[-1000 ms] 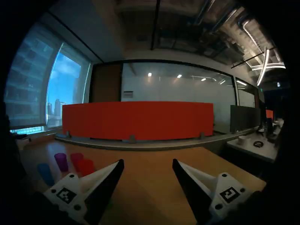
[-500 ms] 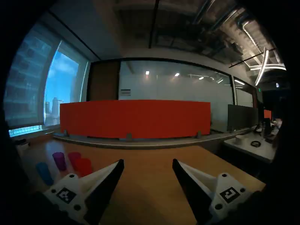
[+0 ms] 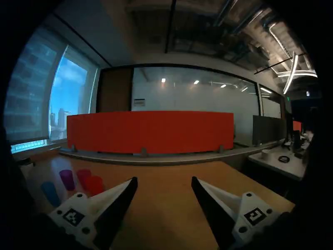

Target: Pour water

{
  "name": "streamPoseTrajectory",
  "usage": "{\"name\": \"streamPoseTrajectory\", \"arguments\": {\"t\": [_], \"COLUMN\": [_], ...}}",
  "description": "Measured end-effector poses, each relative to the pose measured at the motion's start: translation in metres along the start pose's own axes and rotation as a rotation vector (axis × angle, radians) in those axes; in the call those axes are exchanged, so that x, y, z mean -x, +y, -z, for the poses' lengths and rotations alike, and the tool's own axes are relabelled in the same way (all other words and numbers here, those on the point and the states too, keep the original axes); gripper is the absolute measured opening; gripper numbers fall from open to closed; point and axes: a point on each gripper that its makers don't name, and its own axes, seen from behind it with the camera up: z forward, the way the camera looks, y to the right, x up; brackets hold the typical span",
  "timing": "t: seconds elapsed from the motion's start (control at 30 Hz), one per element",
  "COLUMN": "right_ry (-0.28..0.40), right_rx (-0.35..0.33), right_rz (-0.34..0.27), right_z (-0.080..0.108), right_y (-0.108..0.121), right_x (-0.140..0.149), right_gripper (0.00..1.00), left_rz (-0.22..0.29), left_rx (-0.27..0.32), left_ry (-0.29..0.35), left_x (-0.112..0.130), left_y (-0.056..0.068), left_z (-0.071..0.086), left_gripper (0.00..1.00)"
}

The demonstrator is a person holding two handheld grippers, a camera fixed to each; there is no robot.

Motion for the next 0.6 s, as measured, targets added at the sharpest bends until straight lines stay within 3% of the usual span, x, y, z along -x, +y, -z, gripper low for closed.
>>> {"name": "streamPoseTrajectory", "arguments": {"t": [0.6], "right_ry": [-0.002], "right_rx": [0.003], "right_rz": [0.0], "right_z": [0.0002], "right_y": [0.003], "right_x": [0.0014], "right_gripper": [1.0], "left_rz": [0.005], "left_rx": [0.007], "left_ry": [-0.028], "left_x": [0.0073], "left_y": [0.0016], "left_z": [-0.0038], "left_gripper": [0.98]}}
